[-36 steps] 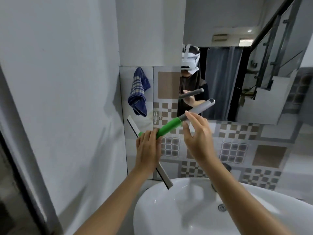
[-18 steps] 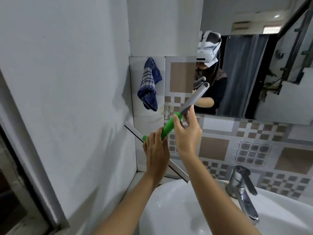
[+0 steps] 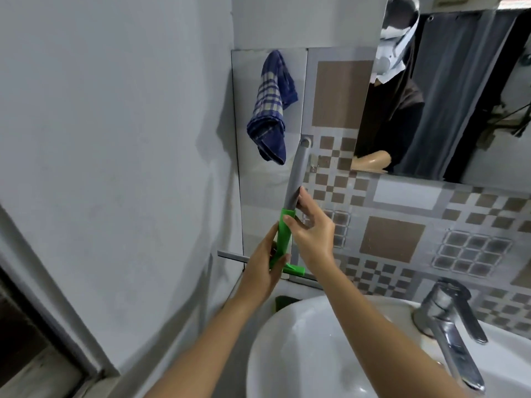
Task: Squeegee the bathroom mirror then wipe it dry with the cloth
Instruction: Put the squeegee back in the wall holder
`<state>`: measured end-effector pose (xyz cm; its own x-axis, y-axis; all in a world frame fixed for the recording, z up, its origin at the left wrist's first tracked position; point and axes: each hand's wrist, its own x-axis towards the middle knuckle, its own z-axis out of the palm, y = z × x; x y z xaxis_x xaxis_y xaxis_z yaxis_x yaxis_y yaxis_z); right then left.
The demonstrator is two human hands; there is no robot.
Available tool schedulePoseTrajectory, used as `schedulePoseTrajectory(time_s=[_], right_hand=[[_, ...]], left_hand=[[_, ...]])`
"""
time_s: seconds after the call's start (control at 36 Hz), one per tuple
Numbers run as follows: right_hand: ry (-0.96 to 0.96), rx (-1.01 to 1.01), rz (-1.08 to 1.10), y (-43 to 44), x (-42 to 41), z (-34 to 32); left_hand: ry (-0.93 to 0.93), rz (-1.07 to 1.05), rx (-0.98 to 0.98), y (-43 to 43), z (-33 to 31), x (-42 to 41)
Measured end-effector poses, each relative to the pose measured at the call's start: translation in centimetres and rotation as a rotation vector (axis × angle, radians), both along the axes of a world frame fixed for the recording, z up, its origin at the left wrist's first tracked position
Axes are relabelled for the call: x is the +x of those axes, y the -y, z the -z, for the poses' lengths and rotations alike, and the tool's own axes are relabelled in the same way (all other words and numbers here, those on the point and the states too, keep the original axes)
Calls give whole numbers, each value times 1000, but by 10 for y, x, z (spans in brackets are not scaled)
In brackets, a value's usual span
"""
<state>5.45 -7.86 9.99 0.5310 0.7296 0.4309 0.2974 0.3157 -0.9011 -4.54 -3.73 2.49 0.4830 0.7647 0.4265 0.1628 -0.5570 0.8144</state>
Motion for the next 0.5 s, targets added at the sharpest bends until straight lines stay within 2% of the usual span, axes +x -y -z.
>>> schedulePoseTrajectory(time_s=[0.5], right_hand=[[66, -191, -2, -18, 28, 62]], left_hand=[[-135, 62, -117, -19, 52, 13]])
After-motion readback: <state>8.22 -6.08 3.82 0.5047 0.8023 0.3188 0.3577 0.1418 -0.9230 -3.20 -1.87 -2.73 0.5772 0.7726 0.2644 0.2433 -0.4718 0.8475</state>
